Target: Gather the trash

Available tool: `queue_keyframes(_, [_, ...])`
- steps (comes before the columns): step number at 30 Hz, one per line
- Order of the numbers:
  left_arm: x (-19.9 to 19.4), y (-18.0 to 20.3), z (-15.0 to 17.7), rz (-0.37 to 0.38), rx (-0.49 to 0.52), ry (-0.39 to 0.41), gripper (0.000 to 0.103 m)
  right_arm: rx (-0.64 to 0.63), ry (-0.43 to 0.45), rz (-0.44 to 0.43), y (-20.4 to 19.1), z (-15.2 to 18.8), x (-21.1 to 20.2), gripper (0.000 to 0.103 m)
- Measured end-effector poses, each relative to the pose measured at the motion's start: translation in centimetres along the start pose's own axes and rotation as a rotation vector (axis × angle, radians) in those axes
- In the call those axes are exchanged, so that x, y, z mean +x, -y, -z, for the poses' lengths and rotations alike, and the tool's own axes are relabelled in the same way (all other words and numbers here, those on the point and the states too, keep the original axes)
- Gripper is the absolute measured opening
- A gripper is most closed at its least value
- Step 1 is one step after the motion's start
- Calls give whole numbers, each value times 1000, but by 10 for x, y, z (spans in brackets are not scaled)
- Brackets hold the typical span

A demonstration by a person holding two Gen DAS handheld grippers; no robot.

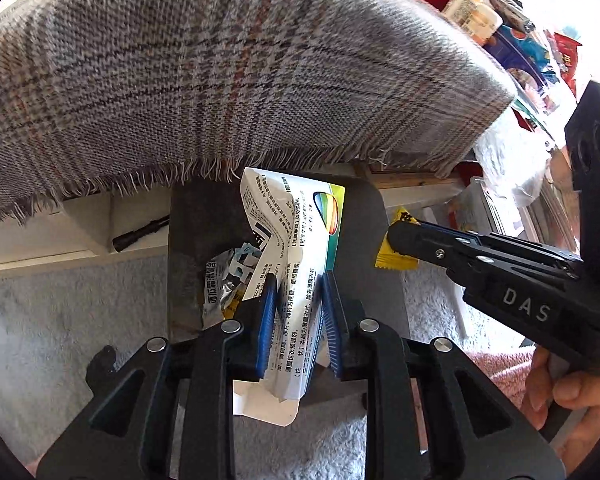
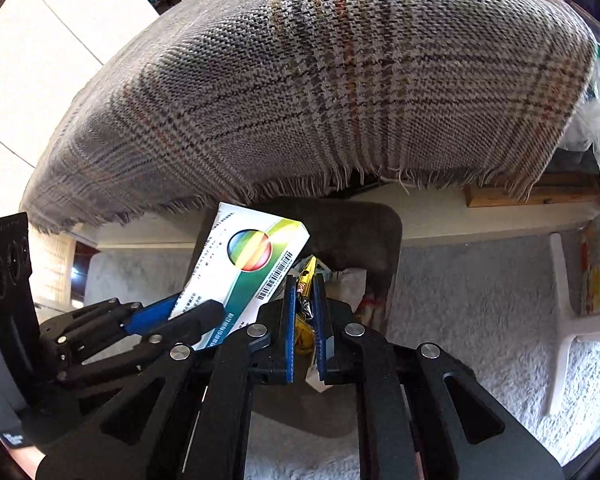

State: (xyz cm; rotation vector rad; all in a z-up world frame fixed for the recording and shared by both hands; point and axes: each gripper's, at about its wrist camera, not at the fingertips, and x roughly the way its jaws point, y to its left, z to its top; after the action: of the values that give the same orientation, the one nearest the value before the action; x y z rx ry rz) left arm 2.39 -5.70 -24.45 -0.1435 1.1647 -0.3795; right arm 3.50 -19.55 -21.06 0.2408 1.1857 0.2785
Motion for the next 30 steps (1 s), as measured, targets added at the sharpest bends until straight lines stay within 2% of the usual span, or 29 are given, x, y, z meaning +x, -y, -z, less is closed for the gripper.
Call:
queue_keyframes(5, [8,-4,-4,4,-20,-17,23,35,-16,-9,1,-7,5,12])
queue_keyframes(8, [7,-6,-5,10,-16,-19,22,44,-23,-14,-1,-6,9,21])
queue_keyframes(11, [3,-6,-6,-15,-5,-11,24,46,-11,-7,-4,-8,8,36])
queue_keyframes(12, [0,-6,-6,-25,-5,-5,33,47,-5,-5,-3,-9,6,44])
queue_keyframes(13, [-3,-6,-6,-29,-3,1,38,47,6,-1,-3,-9,4,48])
queue_keyframes(15, [-11,-5,-5,-36,4,17,58,40,22,4,-3,-9,-2,55])
queue_keyframes(16, [-15,-4,-5,-38,9,28,61,38,32,4,-2,-9,-5,65])
queue_keyframes(18, [-26,-1,-3,-51,21,52,72,43,58,12,0,-9,-14,77])
queue_keyframes(20, [-38,3,1,-77,40,78,89,46,84,26,2,-9,-25,83])
queue_keyframes(21, [-43,3,3,-87,46,89,94,48,92,32,4,-9,-30,92])
queue_keyframes(22, [-48,3,5,-93,51,98,95,54,106,38,6,-8,-37,100])
queue_keyframes(30, [-91,8,14,-109,40,143,95,57,159,73,11,3,-78,100])
